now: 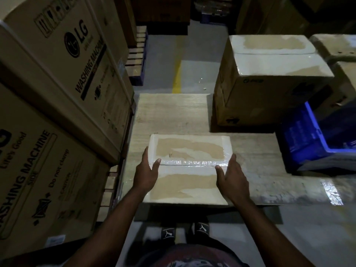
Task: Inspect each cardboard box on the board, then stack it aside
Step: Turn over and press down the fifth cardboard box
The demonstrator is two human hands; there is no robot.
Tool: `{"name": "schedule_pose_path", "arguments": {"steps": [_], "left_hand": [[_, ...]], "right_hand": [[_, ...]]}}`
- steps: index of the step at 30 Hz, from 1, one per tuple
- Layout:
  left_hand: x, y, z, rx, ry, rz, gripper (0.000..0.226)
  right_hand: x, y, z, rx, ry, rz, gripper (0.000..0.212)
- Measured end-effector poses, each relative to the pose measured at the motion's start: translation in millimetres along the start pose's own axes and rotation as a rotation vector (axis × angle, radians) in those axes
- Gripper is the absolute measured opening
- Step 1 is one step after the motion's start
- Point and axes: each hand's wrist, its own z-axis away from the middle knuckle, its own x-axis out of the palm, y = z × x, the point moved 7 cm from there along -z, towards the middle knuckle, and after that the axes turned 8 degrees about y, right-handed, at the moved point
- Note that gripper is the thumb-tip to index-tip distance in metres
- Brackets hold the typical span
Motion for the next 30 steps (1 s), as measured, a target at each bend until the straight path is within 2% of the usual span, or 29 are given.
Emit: {"name": "schedule_pose_path", "arguments": {"steps": [6, 8, 11, 13, 16, 21, 30], "left_hand": [[-1.9, 5.7, 4.7, 0.009, 0.005, -0.049, 0.069], [-2.3, 11.9, 8.0, 0.064, 0.024, -0.139, 0.071], [1.9, 29.3, 25.5, 0.345, 0.05, -0.401, 0.075], [13.2, 38.6, 45.9, 0.535, -0.037, -0.493, 0.078], [29.7, 41.1, 72.7, 0.66, -0.169, -0.535, 0.076], [35.7, 36.4, 95.5, 0.708, -0.194, -0.548, 0.068], [37.0, 36.2, 93.3, 0.691, -0.218, -0.534, 0.066]], "right_hand": [[-1.2, -0.3, 1.5, -0.008, 0.001, -0.004, 0.078], [-1.0, -0.3, 3.5, -0.009, 0.005, 0.004, 0.076], [-3.3, -10.3, 9.4, -0.2, 0.1, 0.171, 0.067], [2.1, -20.6, 19.5, -0.349, 0.075, 0.222, 0.065], [13.9, -35.6, 40.5, -0.517, -0.016, 0.205, 0.068], [36.2, -40.2, 65.2, -0.641, -0.114, 0.271, 0.068], [42.7, -40.2, 63.9, -0.636, -0.12, 0.344, 0.064]]}}
